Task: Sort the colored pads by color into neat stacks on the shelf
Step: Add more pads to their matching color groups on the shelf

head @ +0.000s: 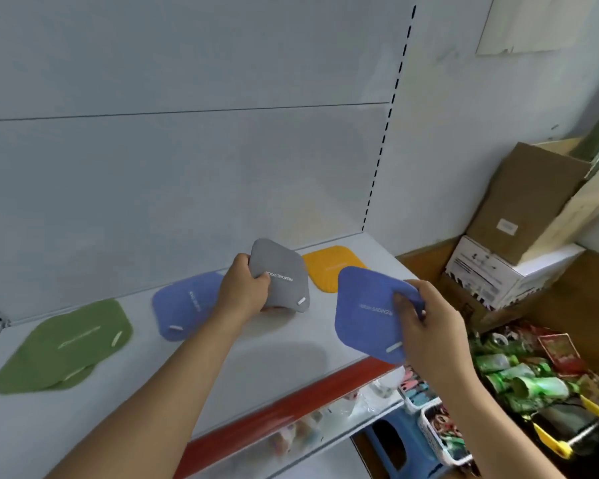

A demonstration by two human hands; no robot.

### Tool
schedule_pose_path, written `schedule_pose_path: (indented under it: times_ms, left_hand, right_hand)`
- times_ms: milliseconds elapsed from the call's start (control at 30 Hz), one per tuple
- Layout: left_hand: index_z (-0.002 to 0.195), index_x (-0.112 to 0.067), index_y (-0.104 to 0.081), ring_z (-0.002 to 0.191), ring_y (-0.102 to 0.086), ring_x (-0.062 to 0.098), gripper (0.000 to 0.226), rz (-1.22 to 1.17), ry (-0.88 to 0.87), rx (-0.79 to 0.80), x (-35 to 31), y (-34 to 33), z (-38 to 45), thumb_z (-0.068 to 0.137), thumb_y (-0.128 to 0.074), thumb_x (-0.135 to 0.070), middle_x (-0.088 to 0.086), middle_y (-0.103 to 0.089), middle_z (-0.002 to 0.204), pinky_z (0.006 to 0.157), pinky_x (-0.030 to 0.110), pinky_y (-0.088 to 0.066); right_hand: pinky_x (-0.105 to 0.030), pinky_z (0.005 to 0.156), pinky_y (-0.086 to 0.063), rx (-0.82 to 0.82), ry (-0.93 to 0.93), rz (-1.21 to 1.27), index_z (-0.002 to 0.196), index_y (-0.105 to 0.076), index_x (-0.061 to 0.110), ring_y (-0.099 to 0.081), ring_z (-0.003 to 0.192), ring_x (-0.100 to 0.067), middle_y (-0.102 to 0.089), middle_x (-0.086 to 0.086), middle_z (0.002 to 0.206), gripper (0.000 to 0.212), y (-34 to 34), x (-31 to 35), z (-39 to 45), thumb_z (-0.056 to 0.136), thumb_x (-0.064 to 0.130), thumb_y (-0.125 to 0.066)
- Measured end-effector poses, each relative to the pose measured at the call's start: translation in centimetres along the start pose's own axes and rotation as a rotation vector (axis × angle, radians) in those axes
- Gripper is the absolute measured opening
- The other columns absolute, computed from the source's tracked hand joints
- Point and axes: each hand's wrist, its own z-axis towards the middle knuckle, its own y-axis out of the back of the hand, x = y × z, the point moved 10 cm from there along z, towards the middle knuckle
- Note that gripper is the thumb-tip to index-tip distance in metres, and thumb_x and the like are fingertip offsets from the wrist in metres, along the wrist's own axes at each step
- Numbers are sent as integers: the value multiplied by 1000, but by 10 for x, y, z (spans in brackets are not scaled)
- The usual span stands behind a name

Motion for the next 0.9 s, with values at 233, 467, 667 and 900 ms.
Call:
schedule_pose_path:
  times_ms: [233,467,667,900]
  left_hand:
    - [117,-16,-51,97,-62,34,23,128,130,-173,17,-1,11,95,-57,-20,6,-65,110,83,50,-60]
    - [115,-9,-49,101,-67,39,25,696,-14,-164,-9,-10,8,100,-55,-28,14,-71,110,70,38,-44]
    - [115,-18,-63,102,-68,36,26,690,-11,-140,5,13,7,97,-45,-20,10,-74,112,80,42,-55]
    - [114,-22,-71,109,-66,35,37,652,-8,-175,10,26,11,93,-44,-9,8,-75,114,85,39,-53]
  right_hand:
    - [-37,59,-53,137,16,41,109,-64,40,-66,76,-15,-70,11,85,17,-18,-17,58,105,26,-55]
    - [-31,54,-45,221,78,60,105,-63,38,-61,67,-14,-66,8,77,16,-39,-10,83,105,25,-53]
    - [-28,52,-41,292,145,98,100,-62,40,-56,63,-8,-63,18,75,21,-65,14,85,104,21,-54]
    - [-19,47,-39,348,143,121,104,-65,37,-55,57,-7,-61,11,65,18,-86,15,68,103,20,-57]
